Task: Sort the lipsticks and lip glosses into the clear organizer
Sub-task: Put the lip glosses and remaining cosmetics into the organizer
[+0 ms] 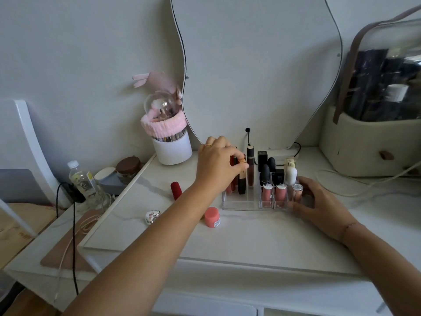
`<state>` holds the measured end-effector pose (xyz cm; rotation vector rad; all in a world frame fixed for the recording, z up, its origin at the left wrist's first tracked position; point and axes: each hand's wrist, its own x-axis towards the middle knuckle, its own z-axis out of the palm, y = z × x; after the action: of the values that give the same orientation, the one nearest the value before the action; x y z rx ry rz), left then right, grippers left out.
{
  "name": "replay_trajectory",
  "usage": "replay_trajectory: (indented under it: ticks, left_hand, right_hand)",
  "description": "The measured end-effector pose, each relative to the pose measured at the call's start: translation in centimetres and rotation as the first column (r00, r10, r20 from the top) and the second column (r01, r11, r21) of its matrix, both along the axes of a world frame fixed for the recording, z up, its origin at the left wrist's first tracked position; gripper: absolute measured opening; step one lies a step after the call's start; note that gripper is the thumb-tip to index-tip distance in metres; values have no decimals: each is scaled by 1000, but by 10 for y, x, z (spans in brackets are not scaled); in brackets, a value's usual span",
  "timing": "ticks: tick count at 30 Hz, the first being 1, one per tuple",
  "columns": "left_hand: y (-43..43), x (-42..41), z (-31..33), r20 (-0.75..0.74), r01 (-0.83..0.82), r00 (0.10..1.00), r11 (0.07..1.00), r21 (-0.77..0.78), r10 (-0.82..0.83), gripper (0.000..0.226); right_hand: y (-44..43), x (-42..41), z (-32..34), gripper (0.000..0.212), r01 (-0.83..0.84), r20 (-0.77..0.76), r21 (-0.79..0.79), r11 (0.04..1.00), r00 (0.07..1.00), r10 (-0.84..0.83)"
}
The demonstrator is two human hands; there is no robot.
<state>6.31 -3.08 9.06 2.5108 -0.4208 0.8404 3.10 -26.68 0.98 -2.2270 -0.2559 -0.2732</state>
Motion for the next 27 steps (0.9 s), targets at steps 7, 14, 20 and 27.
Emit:
replay_trajectory:
  ticks: [7,14,20,27]
  left_hand:
    - [2,5,-2,75,-40,997,993,110,32,17]
    - [4,10,-3,105,-26,994,994,110,15,17]
    - [18,5,0,93,46,995,996,-74,-39,33]
    - [126,7,-18,-363,-355,885,926,-126,290,53]
  right_hand:
    - [-1,1,-2,66,4,-9,3,1000,1000,-4]
    - [0,1,-2,68,7,-11,-14,1000,1000,-7]
    - [-1,1,-2,68,4,-6,-24,1000,1000,-5]
    - [-1,2,-4,66,1,3,-29,1000,1000,-1]
